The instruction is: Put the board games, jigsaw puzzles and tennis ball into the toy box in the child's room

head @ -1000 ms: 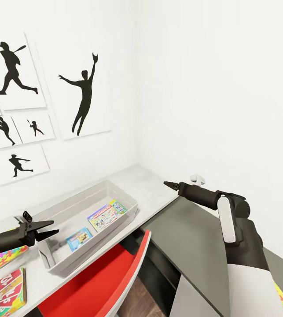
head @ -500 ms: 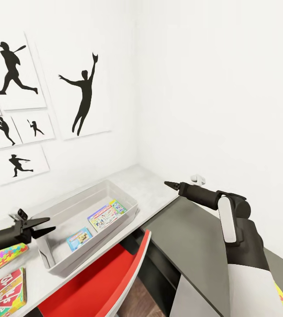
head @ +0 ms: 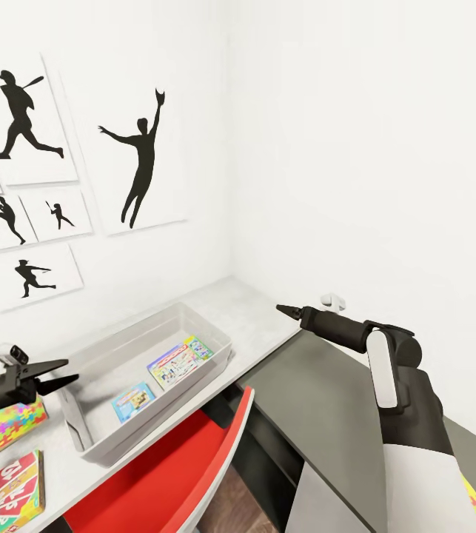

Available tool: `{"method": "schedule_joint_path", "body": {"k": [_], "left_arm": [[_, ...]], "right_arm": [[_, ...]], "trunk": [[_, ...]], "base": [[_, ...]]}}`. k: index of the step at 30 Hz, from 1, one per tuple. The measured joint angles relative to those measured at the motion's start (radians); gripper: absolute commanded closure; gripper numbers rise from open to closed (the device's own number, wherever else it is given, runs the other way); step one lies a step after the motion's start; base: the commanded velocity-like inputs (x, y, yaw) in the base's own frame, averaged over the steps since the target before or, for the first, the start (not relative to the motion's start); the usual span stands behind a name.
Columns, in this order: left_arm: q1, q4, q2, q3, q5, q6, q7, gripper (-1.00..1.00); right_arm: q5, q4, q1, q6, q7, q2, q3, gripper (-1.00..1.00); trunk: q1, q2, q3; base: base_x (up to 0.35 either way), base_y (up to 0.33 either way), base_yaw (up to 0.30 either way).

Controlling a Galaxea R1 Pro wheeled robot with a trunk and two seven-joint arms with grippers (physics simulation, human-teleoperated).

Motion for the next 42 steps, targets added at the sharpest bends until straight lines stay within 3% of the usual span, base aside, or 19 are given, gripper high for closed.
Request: {"method": "schedule_joint_path", "body": {"k": [8,13,16,24,30,38,42], "left_arm": [[0.0,-0.002,0.017,0.043,-0.002,-0.002,-0.001,-1.0],[0.003,-0.002,0.034,0.052,-0.002,-0.007,-0.002,-1.0],[0.005,-0.002,0.044,0.054,-0.002,-0.01,-0.008,-1.0],[0.01,-0.002,0.05,0.055,-0.005,-0.016,-0.024,-1.0],[0.024,-0.001,0.054,0.063,-0.006,-0.04,-0.029,-1.0],[0.074,0.002,0.056,0.111,-0.006,-0.053,-0.062,-1.0],[0.109,0.003,0.057,0.144,-0.006,-0.084,-0.087,-1.0]], "right_arm": [[-0.001,-0.005,0.008,0.003,0.004,-0.001,-0.013,-1.0],[-0.001,-0.009,0.015,0.006,0.032,-0.001,-0.063,-1.0],[0.001,-0.011,0.024,0.005,0.094,-0.001,-0.11,-1.0],[0.002,-0.012,0.07,0.001,0.217,-0.003,-0.155,-1.0],[0.003,-0.015,0.119,-0.002,0.321,-0.008,-0.225,-1.0],[0.007,-0.015,0.164,-0.078,0.544,-0.01,-0.319,-1.0],[0.01,-0.015,0.217,-0.106,0.654,-0.012,-0.37,-1.0]], "trunk": [[0.0,0.0,0.0],[0.0,0.0,0.005],[0.0,0.0,0.009],[0.0,0.0,0.022],[0.0,0.0,0.031],[0.0,0.0,0.044],[0.0,0.0,0.051]], "base": [[0.0,0.0,0.0],[0.0,0.0,0.0],[0.0,0.0,0.0],[0.0,0.0,0.0],[0.0,0.0,0.0],[-0.103,0.026,0.0],[-0.073,0.023,0.0]]}}
